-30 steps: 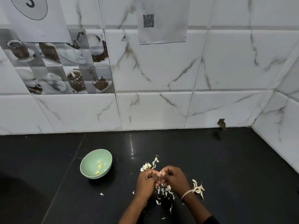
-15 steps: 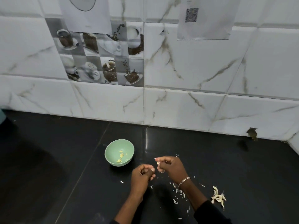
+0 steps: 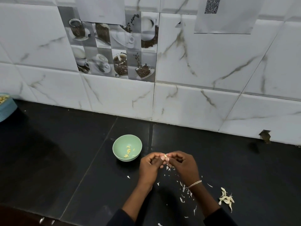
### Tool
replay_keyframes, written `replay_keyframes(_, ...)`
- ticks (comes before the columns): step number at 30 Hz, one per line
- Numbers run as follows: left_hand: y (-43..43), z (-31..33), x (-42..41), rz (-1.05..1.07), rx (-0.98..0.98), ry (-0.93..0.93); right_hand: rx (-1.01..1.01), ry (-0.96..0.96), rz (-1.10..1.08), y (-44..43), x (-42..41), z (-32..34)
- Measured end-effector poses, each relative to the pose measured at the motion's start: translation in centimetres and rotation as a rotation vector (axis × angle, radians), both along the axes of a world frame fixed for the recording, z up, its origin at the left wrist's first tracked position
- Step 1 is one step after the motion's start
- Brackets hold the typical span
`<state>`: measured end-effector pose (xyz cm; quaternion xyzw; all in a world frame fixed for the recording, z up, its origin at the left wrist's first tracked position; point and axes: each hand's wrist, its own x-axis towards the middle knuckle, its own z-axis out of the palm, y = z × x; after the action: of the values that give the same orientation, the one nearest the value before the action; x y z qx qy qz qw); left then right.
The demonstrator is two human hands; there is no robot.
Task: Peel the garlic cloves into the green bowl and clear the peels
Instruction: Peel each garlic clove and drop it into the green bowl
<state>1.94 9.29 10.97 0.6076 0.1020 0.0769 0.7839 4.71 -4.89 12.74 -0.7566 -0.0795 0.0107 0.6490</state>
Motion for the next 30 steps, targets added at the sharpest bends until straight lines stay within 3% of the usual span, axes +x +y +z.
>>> replay_keyframes(9,-2.8,1.2,0.9,-0.158,-0.072,-0.022,-0.11,-0.032,-0.002,-4.1,-0.3,1.9)
replay_keyframes(17,-4.7,2.3,1.3,-0.359,-0.284,0.057,-0.214,-0.108,-0.005,-7.3,-1.2,3.1)
replay_keyframes(30,-7.0,3.1,1.3,-0.345,-0.411,0.06,-0.01,-0.117,-0.048,-9.2,-1.7,3.8)
